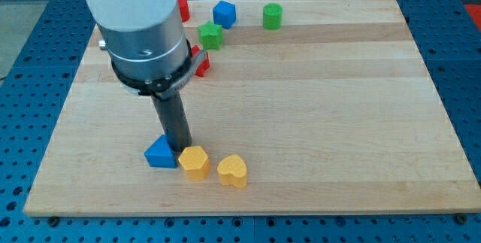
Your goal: Slide the yellow heart up and left a bit
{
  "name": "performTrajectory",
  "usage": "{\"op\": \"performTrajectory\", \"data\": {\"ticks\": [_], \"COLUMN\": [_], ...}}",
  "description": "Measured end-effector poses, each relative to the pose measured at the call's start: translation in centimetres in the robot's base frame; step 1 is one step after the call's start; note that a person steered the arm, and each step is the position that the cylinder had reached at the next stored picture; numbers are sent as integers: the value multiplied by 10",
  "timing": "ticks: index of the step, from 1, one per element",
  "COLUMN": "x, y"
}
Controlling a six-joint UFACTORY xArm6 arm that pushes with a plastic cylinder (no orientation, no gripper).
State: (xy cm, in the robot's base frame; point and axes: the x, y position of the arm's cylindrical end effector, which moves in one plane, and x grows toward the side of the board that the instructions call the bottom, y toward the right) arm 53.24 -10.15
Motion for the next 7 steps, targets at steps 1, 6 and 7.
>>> {"op": "performTrajectory", "data": {"ticks": [1, 6, 7], "x": [-15, -192, -260], "y": [-3, -106, -90]}}
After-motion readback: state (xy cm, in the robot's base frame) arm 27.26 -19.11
